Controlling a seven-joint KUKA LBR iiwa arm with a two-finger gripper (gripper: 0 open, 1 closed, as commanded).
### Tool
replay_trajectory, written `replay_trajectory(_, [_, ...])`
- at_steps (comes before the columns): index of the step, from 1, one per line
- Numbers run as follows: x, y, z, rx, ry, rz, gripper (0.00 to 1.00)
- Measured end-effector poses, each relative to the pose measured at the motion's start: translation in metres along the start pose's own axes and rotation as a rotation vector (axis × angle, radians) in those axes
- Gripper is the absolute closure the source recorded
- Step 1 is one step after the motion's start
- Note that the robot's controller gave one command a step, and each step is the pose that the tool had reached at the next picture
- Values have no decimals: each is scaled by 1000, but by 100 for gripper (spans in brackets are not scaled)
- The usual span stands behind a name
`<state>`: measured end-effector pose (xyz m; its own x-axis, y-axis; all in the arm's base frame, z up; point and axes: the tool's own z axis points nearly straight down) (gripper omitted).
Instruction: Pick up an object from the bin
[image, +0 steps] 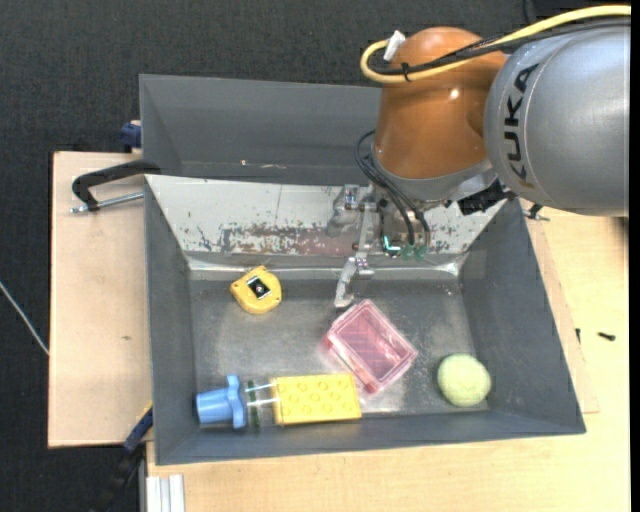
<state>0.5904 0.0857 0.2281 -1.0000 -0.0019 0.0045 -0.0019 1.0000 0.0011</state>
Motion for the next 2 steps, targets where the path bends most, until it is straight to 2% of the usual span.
replay_trajectory(1, [-2,-1,-4,-1,-8,2,0])
replay_trajectory(2, [58,-62,68,0,-3,76,0])
